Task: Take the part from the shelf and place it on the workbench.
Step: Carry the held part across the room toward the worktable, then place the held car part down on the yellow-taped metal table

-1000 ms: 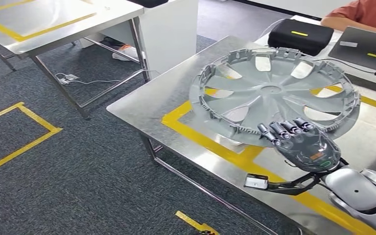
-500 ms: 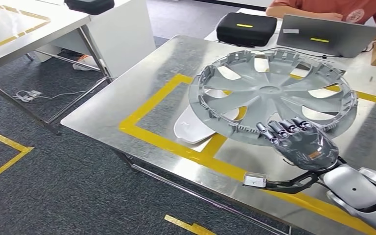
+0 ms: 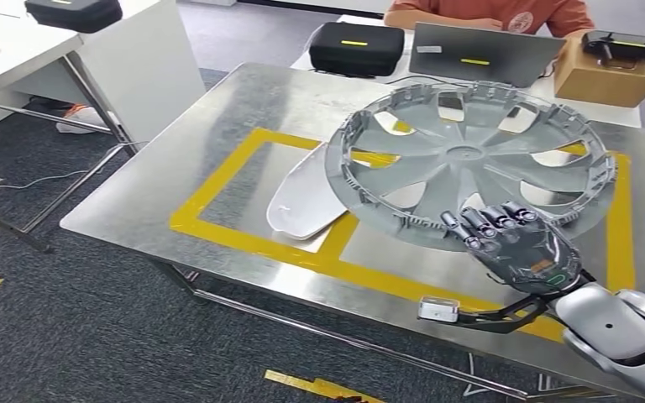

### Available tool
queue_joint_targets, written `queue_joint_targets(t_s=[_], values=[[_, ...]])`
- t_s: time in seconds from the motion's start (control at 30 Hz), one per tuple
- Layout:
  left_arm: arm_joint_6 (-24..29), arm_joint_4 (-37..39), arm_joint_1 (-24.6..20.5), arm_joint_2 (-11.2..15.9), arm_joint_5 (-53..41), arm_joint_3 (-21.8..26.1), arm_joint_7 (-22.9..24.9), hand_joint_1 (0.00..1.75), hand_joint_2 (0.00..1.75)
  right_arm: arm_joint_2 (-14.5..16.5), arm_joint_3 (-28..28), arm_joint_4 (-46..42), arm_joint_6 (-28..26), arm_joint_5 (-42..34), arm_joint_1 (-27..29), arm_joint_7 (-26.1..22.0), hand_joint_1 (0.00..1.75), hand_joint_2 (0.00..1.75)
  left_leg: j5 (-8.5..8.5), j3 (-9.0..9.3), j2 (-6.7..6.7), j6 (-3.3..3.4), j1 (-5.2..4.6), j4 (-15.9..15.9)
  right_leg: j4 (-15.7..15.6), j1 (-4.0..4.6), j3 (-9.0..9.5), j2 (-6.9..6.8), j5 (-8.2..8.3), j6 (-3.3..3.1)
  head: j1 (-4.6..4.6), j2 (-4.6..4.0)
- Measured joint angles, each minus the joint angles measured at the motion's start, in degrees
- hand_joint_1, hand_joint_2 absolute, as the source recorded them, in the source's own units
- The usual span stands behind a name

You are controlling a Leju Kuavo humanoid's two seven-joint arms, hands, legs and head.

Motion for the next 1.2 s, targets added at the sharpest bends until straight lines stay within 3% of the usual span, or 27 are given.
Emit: queue_joint_targets(t_s=[0.03, 0.1, 0.13, 0.2, 0.27, 0.33, 0.37, 0.43, 0.47, 0.5, 0.53, 0.63, 0.7, 0.77, 0.83, 0.9, 0.97, 1.03, 1.07, 1.13, 1.2], values=[[0.0, 0.0, 0.0, 0.0, -0.1, 0.0, 0.0, 0.00, 1.75, 0.0, 0.0, 0.0, 0.1, -0.1, 0.0, -0.1, 1.75, 1.75, -0.13, 0.04, 0.62, -0.18, 0.10, 0.1, -1.2, -0.20, 0.86, -0.28, 1.06, 0.34, 0.01, 0.00], [0.0, 0.0, -0.1, 0.0, -0.3, 0.0, 0.0, 0.00, 1.75, 0.0, 0.0, 0.0, 0.2, -0.4, -0.1, -0.1, 1.75, 1.75, -0.64, 0.10, 1.70, -0.85, 0.32, 0.6, -8.4, -0.40, 4.98, -1.98, 4.10, 0.95, 0.01, 0.00], [0.0, 0.0, -0.1, 0.1, -0.4, 0.0, 0.0, 0.00, 1.75, 0.1, 0.0, 0.0, 0.2, -0.4, -0.2, -0.2, 1.75, 1.75, -1.00, 0.04, 2.15, -1.27, 0.23, 1.0, -11.6, -0.31, 6.92, -3.23, 4.84, 0.91, 0.09, 0.00], [0.1, 0.0, -0.1, 0.2, -0.6, 0.0, 0.0, 0.00, 1.75, 0.2, 0.0, 0.1, 0.2, -0.5, -0.6, -0.2, 1.75, 1.75, -1.68, -0.03, 3.07, -1.97, -0.20, 1.7, -14.1, -0.09, 8.46, -4.41, 4.65, -0.16, 0.04, 0.00], [0.1, 0.0, -0.1, 0.2, -0.7, 0.0, 0.0, 0.00, 1.75, 0.4, 0.1, 0.1, 0.2, -0.6, -1.0, -0.2, 1.75, 1.75, -2.15, 0.08, 4.01, -2.29, -0.43, 2.1, -13.9, -0.13, 8.29, -3.26, 4.45, -1.49, -0.11, 0.00], [0.1, 0.0, -0.1, 0.3, -0.9, 0.0, 0.0, 0.00, 1.75, 0.5, 0.2, 0.2, 0.4, -0.8, -1.1, -0.3, 1.75, 1.75, -3.47, -0.12, 3.22, -2.75, -0.13, 3.4, -13.8, -0.16, 8.30, -2.19, 4.37, -2.17, -0.19, 0.00], [0.1, 0.0, -0.2, 0.3, -1.0, 0.0, 0.0, 0.00, 1.75, 0.5, 0.2, 0.2, 0.5, -1.0, -1.2, -0.4, 1.75, 1.75, -4.86, -0.89, 2.15, -3.02, 0.04, 5.4, -13.8, -0.18, 8.35, -1.67, 4.36, -2.48, -0.24, 0.00], [0.1, 0.0, -0.4, 0.3, -1.1, 0.0, -0.2, 0.00, 1.75, 0.6, 0.3, 0.2, 0.8, -1.3, -1.3, -0.5, 1.75, 1.75, -8.40, -3.94, -0.11, -3.25, 0.20, 12.7, -13.8, -0.11, 8.38, -0.61, 4.35, -2.83, -0.33, 0.00], [0.1, 0.0, -0.6, 0.3, -1.0, 0.1, -0.3, 0.00, 1.75, 0.6, 0.3, 0.2, 0.9, -1.5, -1.4, -0.6, 1.75, 1.75, -9.58, -5.53, -0.52, -3.20, 0.20, 16.2, -13.8, -0.01, 8.40, -0.02, 4.33, -2.91, -0.32, 0.00], [0.0, 0.0, -0.8, 0.3, -1.0, 0.1, -0.3, 0.00, 1.75, 0.6, 0.4, 0.2, 1.0, -1.7, -1.4, -0.6, 1.75, 1.75, -9.79, -6.50, -0.71, -3.02, 0.17, 18.4, -13.8, 0.13, 8.46, 0.60, 4.30, -2.97, -0.33, 0.00], [0.1, 0.0, -0.9, 0.3, -1.1, 0.1, -0.4, 0.00, 1.75, 0.7, 0.4, 0.2, 1.1, -1.8, -1.4, -0.7, 1.75, 1.75, -8.89, -6.66, -0.82, -2.71, 0.11, 18.5, -13.8, 0.30, 8.54, 1.23, 4.28, -3.03, -0.32, 0.00], [0.1, 0.0, -0.6, 0.3, -1.3, 0.1, -0.3, 0.00, 1.75, 0.7, 0.5, 0.2, 1.2, -2.1, -1.5, -0.7, 1.75, 1.75, -2.64, -3.62, -2.40, -0.93, -0.28, 9.5, -13.8, 0.70, 8.63, 2.96, 4.34, -3.03, -0.23, 0.00], [0.1, 0.0, -0.3, 0.3, -1.4, 0.1, -0.2, 0.00, 1.75, 0.8, 0.6, 0.2, 1.2, -2.2, -1.6, -0.7, 1.75, 1.75, -0.68, -2.26, -3.75, -0.07, -0.55, 5.1, -13.9, 0.54, 8.30, 3.82, 4.62, -2.72, -0.24, 0.00], [0.1, 0.0, -0.3, 0.2, -1.5, 0.1, -0.2, 0.00, 1.75, 0.8, 0.7, 0.3, 1.2, -2.2, -1.7, -0.7, 1.75, 1.75, -0.71, -1.86, -3.65, 0.12, -0.64, 3.8, -14.1, 0.30, 7.95, 4.41, 5.03, -2.13, -0.38, 0.00], [0.1, 0.0, -0.3, -0.1, -1.6, 0.1, -0.2, 0.00, 1.75, 0.8, 0.7, 0.3, 1.3, -2.2, -1.7, -0.7, 1.75, 1.75, -0.56, -1.18, -3.02, 0.12, -0.31, 2.0, -13.8, 0.41, 7.27, 3.47, 4.69, -1.66, -0.28, 0.00], [0.1, 0.0, -0.2, -0.3, -1.6, 0.1, -0.2, 0.00, 1.75, 0.8, 0.7, 0.3, 1.3, -2.3, -1.8, -0.7, 1.75, 1.75, -0.17, -0.76, -2.44, 0.17, 0.02, 0.8, -9.9, 0.48, 5.25, 1.41, 2.36, -1.26, 0.01, 0.00], [0.1, 0.0, -0.2, -0.3, -1.6, 0.1, -0.2, 0.00, 1.75, 0.9, 0.8, 0.4, 1.3, -2.3, -2.0, -0.7, 1.75, 1.75, -0.07, -0.77, -2.02, 0.29, 0.01, 0.7, -2.8, 0.28, 2.19, 0.38, -0.65, -0.72, 0.12, 0.00], [0.1, 0.0, -0.2, -0.3, -1.7, 0.1, -0.2, 0.00, 1.75, 1.1, 0.8, 0.7, 1.2, -2.3, -2.0, -0.7, 1.75, 1.75, -0.17, -0.71, -1.64, 0.16, 0.04, 0.9, 0.0, 0.01, 1.04, 0.16, -0.80, -0.26, 0.11, 0.00], [0.1, 0.0, -0.2, -0.3, -1.7, 0.1, -0.2, 0.00, 1.75, 1.3, 0.8, 1.0, 1.2, -2.3, -2.0, -0.6, 1.75, 1.75, -0.28, -0.65, -1.51, -0.01, 0.10, 1.0, -1.9, -0.11, 2.09, 0.02, 0.65, -0.08, 0.12, 0.00], [0.1, 0.0, -0.3, -0.3, -1.8, 0.1, -0.2, 0.00, 1.75, 1.8, 0.8, 1.7, 1.2, -2.5, -2.0, -0.6, 1.75, 1.75, -0.72, -0.62, -1.33, -0.61, 0.15, 1.4, -9.5, -0.25, 6.21, -0.58, 3.73, 0.17, 0.14, 0.00], [0.1, 0.0, -0.3, -0.2, -1.9, 0.1, -0.2, 0.00, 1.75, 2.3, 0.8, 2.3, 1.2, -2.6, -2.1, -0.5, 1.75, 1.75, -1.16, -0.94, -1.26, -1.11, -0.08, 2.1, -14.3, -0.20, 8.94, -0.91, 4.59, -0.24, 0.21, 0.01]])
